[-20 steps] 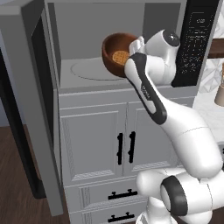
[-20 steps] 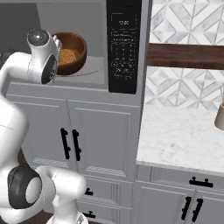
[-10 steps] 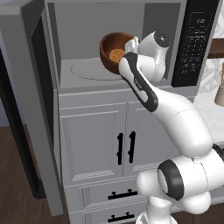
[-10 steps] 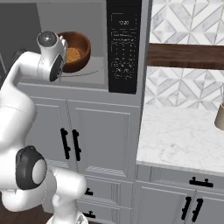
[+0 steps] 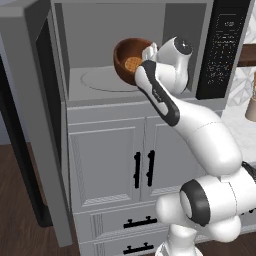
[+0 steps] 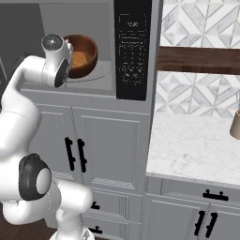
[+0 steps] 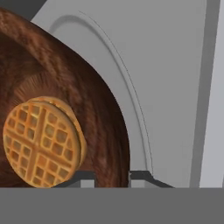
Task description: Open the microwave, place the bowl with waffle inside the microwave, then close the microwave door and turn it on.
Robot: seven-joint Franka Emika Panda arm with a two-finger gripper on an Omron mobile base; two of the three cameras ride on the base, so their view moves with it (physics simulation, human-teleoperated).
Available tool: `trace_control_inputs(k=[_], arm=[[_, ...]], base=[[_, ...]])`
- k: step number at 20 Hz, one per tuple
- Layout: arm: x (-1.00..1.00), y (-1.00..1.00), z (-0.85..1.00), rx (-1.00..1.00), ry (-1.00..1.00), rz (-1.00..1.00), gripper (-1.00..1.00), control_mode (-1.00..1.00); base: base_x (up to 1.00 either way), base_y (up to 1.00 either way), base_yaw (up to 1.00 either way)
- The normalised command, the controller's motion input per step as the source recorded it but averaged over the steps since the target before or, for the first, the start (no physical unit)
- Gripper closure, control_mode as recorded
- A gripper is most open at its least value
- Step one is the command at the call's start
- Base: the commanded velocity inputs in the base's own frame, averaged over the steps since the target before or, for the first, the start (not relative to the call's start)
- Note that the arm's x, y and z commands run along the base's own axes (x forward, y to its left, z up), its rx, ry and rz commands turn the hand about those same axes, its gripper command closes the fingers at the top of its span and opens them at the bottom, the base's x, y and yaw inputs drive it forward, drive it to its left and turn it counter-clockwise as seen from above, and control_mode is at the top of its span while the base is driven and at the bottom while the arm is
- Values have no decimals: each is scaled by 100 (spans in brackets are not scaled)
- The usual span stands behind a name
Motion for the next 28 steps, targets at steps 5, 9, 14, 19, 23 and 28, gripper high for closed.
trace_control_inputs(k=[5,9,14,19,23,28], arm=[[21,0,-3,-1,-6,0,100,-100],[1,0,0,0,0,0,100,-100],[0,0,0,0,0,0,-100,-100],[0,0,0,0,0,0,-100,-100],[-4,0,0,0,0,1,-100,-100],[-28,-3,43,1,-8,0,-100,-100]], base=[[0,0,0],[0,0,0],[0,0,0],[0,0,0],[0,0,0],[0,0,0]])
